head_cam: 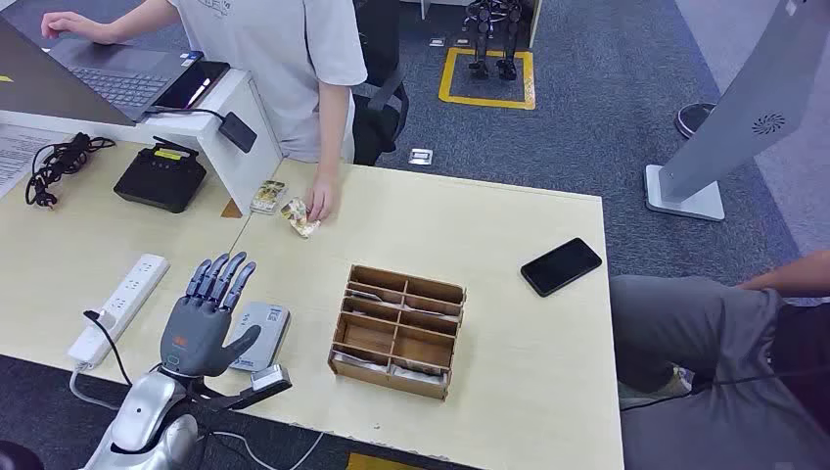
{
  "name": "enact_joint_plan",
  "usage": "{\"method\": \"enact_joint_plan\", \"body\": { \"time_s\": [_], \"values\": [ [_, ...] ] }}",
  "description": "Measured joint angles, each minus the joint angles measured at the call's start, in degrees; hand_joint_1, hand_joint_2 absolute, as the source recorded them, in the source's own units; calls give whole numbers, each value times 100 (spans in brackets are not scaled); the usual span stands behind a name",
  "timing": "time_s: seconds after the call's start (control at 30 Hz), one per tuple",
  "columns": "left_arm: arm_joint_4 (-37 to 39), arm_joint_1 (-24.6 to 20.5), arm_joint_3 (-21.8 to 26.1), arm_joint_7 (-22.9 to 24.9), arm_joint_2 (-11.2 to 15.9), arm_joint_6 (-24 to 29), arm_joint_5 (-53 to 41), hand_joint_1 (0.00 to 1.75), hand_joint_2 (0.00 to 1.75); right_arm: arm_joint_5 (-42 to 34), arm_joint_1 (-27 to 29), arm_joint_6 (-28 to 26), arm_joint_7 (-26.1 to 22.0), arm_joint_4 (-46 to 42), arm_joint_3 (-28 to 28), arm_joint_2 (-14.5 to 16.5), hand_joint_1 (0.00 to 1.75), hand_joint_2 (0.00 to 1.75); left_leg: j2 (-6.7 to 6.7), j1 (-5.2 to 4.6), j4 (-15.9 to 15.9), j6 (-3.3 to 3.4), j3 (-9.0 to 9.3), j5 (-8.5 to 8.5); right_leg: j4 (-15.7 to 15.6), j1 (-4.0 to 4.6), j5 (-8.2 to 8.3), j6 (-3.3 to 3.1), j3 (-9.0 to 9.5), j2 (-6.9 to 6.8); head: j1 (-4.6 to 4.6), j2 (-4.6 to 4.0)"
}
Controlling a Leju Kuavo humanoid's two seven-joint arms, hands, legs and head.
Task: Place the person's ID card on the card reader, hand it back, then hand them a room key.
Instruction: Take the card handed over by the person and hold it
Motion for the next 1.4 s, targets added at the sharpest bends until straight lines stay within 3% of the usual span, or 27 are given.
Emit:
{"method": "enact_joint_plan", "body": {
  "time_s": [1.4],
  "values": [
    [153, -74, 175, 49, 55, -2, 225, 0, 175, 22, 34, -9, 10, 2, -23, 0, 0, 175, 0, 0, 0, 0, -2, 0, 0, 0, 0, 0, 0, 0, 0, 0]
  ]
}}
